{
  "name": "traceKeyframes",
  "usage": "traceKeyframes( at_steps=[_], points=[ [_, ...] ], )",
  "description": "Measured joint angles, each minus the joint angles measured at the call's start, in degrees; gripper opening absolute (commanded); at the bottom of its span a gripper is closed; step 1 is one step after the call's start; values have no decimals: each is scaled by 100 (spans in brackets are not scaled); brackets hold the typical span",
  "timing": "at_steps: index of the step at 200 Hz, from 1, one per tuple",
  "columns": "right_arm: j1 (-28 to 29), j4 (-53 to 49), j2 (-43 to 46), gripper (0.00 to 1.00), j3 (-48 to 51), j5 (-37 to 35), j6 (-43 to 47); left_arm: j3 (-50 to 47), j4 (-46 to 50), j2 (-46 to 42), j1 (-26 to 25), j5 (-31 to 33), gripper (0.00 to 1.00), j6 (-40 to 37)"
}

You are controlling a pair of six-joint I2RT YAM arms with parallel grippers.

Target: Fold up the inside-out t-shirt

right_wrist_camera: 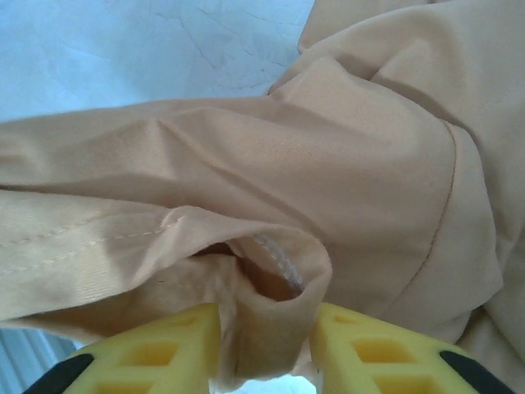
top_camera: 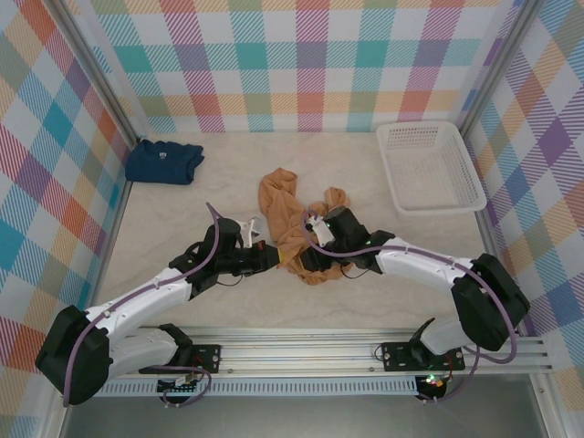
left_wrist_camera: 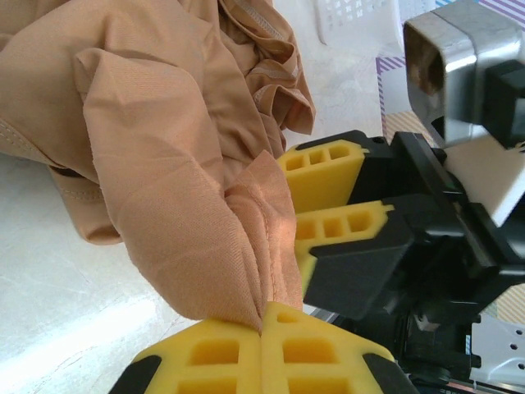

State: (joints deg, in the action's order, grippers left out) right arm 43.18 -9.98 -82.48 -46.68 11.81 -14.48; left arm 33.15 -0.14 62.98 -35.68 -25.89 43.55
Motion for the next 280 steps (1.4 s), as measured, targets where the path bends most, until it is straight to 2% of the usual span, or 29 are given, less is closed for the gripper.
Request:
traceKeyframes(
  at_steps=[13, 33, 76, 151, 186, 222, 250, 267, 280],
  points=[
    [0, -61, 9, 10, 0, -184, -13, 0, 2, 0, 0, 0, 0, 0],
    [0, -208, 125, 7, 0, -492, -15, 0, 39, 0, 0, 42, 0, 0],
    [2, -317, 616, 7, 251, -844, -94, -2, 258, -7, 0, 199, 0, -2],
    [33, 203, 1486, 9, 1189, -734, 13, -20, 317, -7, 63, 350, 0, 79],
    [31, 492, 1561, 17, 1368, -568, 114, -46, 304, -4, 92, 348, 0, 127],
    [31, 656, 1915, 33, 1659, -249, 317, -98, 284, -11, 103, 374, 0, 192],
    [13, 431, 2116, 43, 1508, -575, 280, -140, 459, -214, 181, 505, 0, 186],
    [-286, -72, 1945, 47, 1045, -922, 63, -149, 673, -553, 361, 612, 0, 173],
    [-800, -354, 1720, 48, 621, -1032, -164, -151, 809, -896, 553, 721, 0, 149]
  ],
)
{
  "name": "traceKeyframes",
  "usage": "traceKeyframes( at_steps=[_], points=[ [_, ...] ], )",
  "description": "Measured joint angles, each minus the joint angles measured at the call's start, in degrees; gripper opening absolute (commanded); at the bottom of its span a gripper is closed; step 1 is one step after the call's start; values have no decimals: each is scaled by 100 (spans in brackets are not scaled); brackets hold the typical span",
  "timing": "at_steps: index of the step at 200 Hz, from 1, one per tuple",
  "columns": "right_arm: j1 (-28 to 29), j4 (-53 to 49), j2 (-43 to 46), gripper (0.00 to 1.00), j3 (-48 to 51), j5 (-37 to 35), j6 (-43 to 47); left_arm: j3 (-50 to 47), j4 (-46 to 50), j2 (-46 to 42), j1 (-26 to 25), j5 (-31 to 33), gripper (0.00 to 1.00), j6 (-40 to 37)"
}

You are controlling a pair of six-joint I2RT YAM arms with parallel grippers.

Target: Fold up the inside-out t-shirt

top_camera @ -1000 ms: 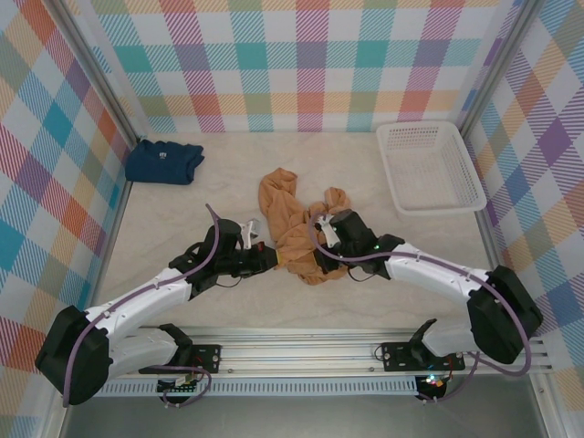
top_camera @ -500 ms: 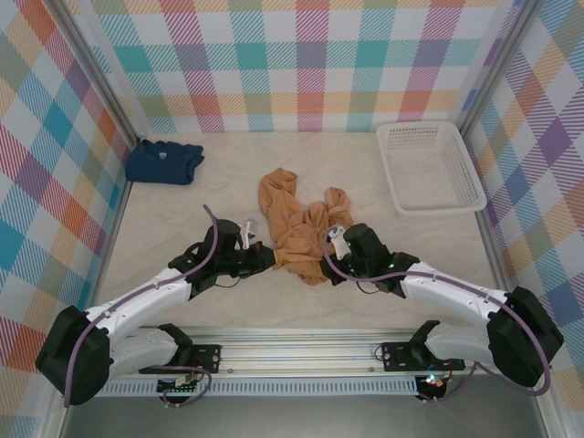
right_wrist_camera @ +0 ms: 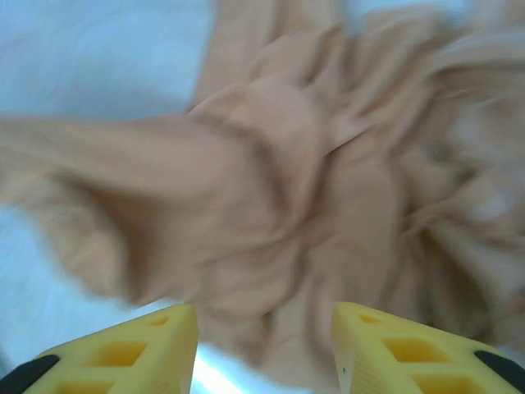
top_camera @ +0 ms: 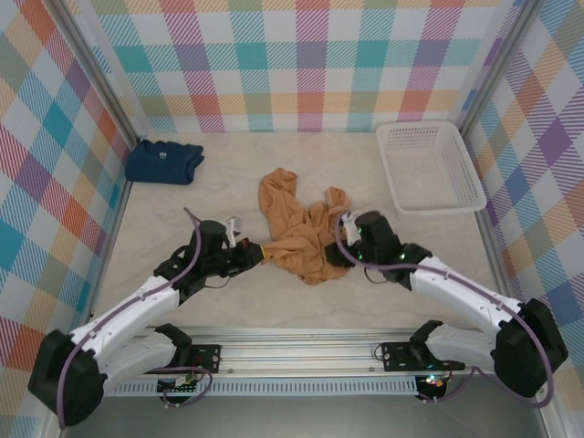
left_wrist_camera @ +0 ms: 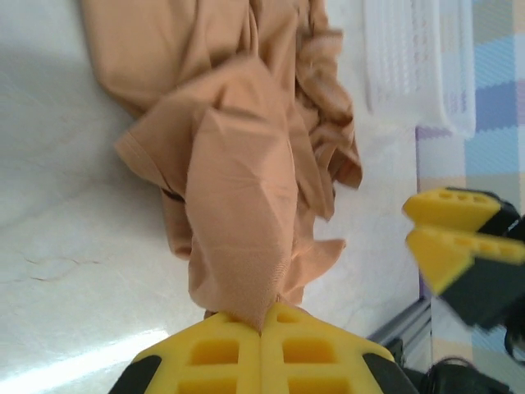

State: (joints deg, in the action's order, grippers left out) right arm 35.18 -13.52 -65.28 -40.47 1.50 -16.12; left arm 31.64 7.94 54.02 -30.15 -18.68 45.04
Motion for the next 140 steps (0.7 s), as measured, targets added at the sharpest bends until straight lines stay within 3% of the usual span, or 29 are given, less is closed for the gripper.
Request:
traceKeyframes(
  at_steps=[30, 89, 98, 122, 140],
  points=[
    [-804, -380, -695, 47, -675, -205, -282, 11, 304, -560, 345, 260, 0, -146],
    [-544, -975, -2485, 44, -1469, -251, -138, 203, 1233, -844, 643, 581, 0, -485],
    [-487, -1069, -2673, 39, -1537, -315, -94, 273, 1314, -879, 695, 625, 0, -542],
    [-389, -1311, -2892, 9, -1589, -511, 31, 428, 1495, -922, 828, 723, 0, -660],
    [-411, -1438, -2824, 0, -1589, -739, 92, 555, 1698, -931, 977, 876, 0, -774]
  ],
)
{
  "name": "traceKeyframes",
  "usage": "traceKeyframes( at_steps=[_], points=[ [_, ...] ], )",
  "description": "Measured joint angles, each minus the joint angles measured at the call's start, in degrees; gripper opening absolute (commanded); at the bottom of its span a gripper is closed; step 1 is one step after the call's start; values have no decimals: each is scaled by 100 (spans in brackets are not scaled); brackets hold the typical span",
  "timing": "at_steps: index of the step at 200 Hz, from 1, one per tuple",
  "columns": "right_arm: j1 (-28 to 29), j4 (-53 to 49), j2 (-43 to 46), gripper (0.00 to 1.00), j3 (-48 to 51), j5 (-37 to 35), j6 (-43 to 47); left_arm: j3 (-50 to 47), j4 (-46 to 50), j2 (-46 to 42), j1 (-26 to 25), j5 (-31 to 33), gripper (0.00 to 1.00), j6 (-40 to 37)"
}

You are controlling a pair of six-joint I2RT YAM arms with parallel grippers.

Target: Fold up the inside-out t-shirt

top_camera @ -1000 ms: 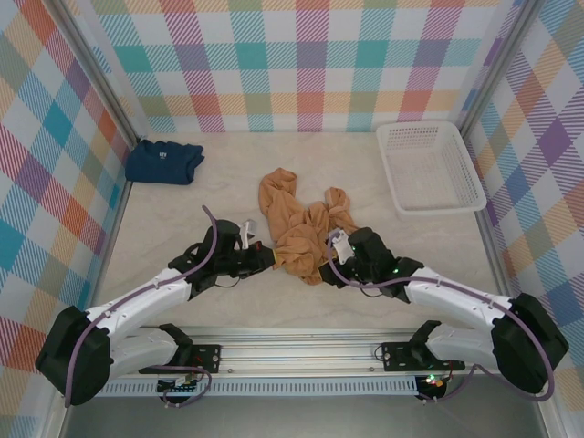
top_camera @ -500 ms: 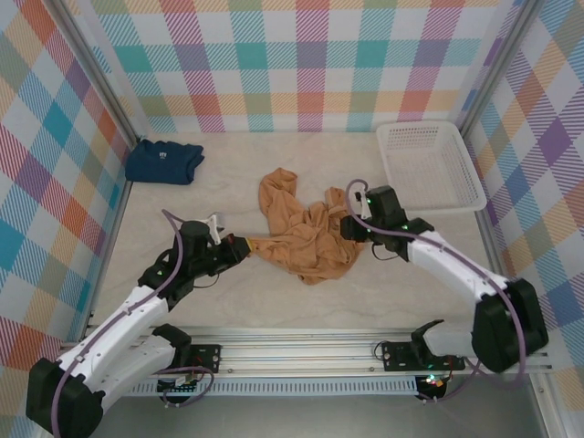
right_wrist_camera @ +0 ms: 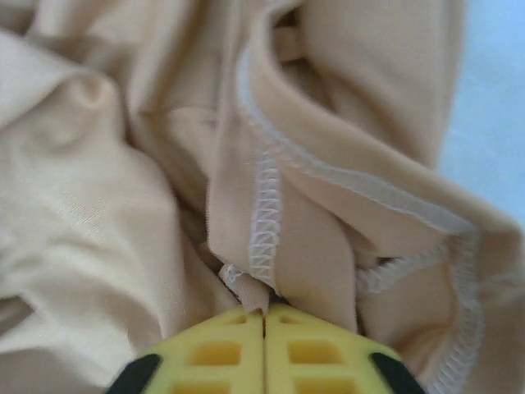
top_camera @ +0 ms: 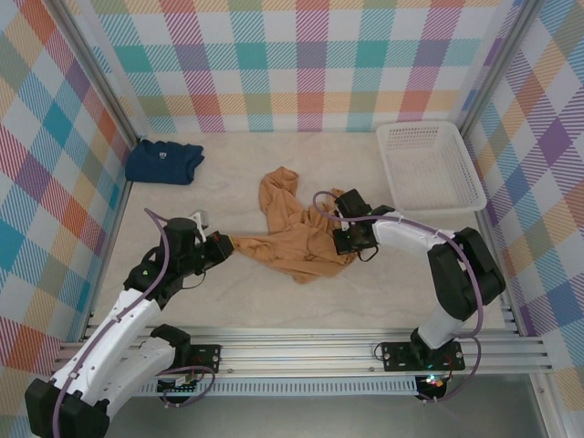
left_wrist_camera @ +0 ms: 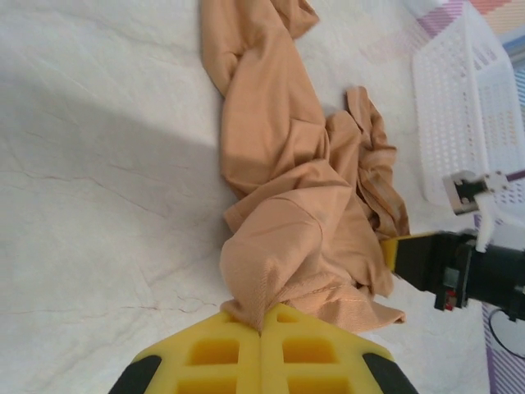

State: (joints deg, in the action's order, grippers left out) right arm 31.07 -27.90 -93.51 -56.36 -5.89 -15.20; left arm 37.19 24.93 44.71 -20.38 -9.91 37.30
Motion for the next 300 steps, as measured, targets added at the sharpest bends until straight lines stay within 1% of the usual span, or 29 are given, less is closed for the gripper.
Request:
traceKeyframes(
  at_steps=[24, 66, 72, 86, 106, 128, 144, 153, 165, 199, 221, 247, 251, 258, 262, 271, 280, 291, 300],
  points=[
    [-144, -20, 483, 0, 59, -118, 2, 271, 310, -24, 293, 208, 0, -212],
    [-597, 39, 2131, 0, 649, -155, -275, 782, 592, -105, 1049, 422, 0, -501],
    [-601, 39, 2293, 3, 800, -144, -358, 835, 625, -105, 1147, 431, 0, -527],
    [-597, 11, 2636, 6, 1259, -55, -621, 885, 656, -94, 1311, 422, 0, -557],
    [-586, -24, 2935, 15, 1934, 76, -962, 883, 691, 0, 1394, 365, 0, -573],
    [-518, -15, 3130, 28, 2361, 170, -1132, 861, 706, 170, 1394, 267, 0, -669],
    [-378, 214, 3147, 39, 2356, 297, -1047, 809, 754, 232, 1399, 227, 0, -726],
    [-315, 367, 3112, 42, 2291, 363, -977, 774, 793, 247, 1405, 225, 0, -761],
    [-254, 531, 2931, 44, 2085, 492, -868, 710, 804, 256, 1414, 227, 0, -811],
    [-133, 1034, 1829, 51, 1167, 776, -634, 619, 804, 328, 1416, 181, 0, -844],
    [208, 1189, 1303, 56, 828, 866, -487, 601, 798, 391, 1416, 140, 0, -844],
    [595, 1156, 955, 57, 745, 960, -374, 579, 793, 393, 1416, 94, 0, -844],
    [656, 1132, 890, 57, 732, 970, -356, 577, 793, 396, 1416, 83, 0, -844],
    [728, 1095, 787, 54, 710, 979, -337, 575, 793, 400, 1416, 74, 0, -844],
    [763, 1078, 717, 48, 704, 984, -321, 575, 793, 400, 1416, 74, 0, -844],
    [807, 1021, 603, 31, 695, 986, -280, 575, 793, 400, 1416, 74, 0, -844],
    [813, 922, 520, 18, 673, 949, -238, 575, 793, 400, 1419, 79, 0, -846],
    [802, 754, 483, 7, 588, 817, -179, 575, 796, 400, 1449, 74, 0, -844],
    [767, 634, 487, 4, 485, 704, -105, 579, 796, 398, 1506, 50, 0, -846]
  ],
)
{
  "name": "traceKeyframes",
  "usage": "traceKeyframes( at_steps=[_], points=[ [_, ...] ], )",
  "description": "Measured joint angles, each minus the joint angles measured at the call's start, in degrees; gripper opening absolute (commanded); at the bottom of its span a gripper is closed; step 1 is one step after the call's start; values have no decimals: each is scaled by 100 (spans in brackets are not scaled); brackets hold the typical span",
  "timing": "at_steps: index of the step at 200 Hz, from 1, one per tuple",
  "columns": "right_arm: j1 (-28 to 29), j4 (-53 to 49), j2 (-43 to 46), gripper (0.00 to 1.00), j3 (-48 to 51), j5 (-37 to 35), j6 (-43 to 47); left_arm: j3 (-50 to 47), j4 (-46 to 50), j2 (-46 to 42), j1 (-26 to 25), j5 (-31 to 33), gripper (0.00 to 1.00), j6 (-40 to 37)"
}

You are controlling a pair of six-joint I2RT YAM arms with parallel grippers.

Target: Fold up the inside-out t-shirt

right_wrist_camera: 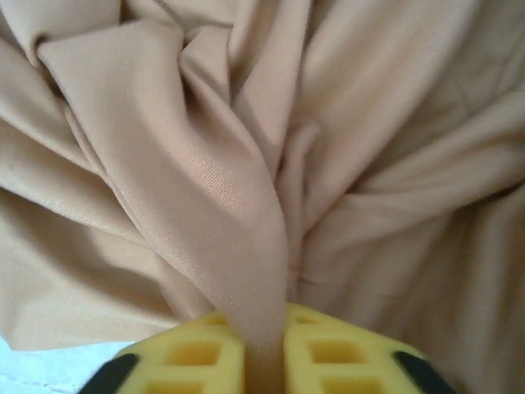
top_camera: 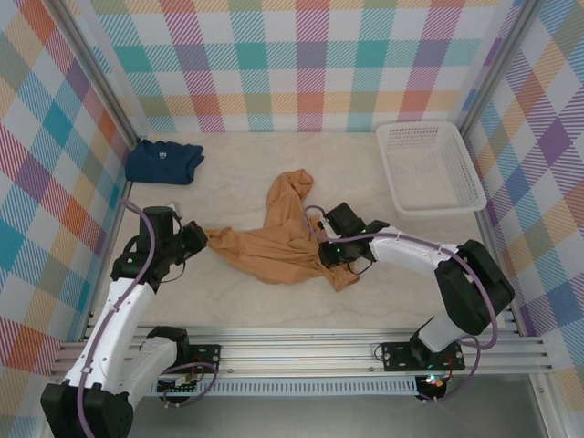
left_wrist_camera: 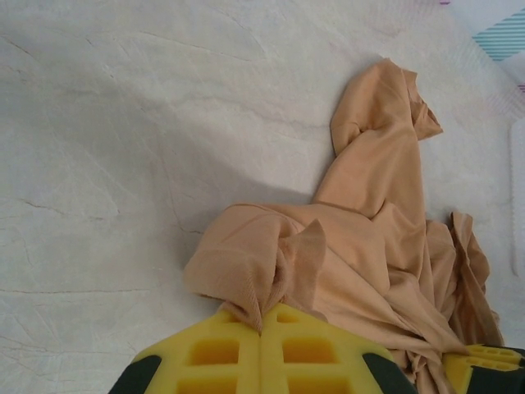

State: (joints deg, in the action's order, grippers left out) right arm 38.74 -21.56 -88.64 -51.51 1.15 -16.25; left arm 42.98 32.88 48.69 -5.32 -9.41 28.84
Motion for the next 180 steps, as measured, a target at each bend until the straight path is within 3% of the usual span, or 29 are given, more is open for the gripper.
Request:
traceKeyframes(
  at_steps=[19, 51, 111, 154, 180],
  points=[
    [-238, -83, 179, 0, -256, -164, 157, 94, 4, 2, 258, -127, 0, 2],
    [-723, -85, 1051, 3, -592, -494, 466, 640, -103, 52, 704, -605, 0, 11],
    [-758, -37, 2031, 5, -861, -737, 1185, 1707, -564, 323, 1071, -1469, 0, -55],
    [-758, -175, 2028, 12, -914, -776, 1399, 1731, -334, 466, 1084, -1565, 0, -264],
    [-761, -356, 1537, 14, -1342, -1084, 1397, 1633, -190, 531, 1093, -1655, 0, -306]
  ],
)
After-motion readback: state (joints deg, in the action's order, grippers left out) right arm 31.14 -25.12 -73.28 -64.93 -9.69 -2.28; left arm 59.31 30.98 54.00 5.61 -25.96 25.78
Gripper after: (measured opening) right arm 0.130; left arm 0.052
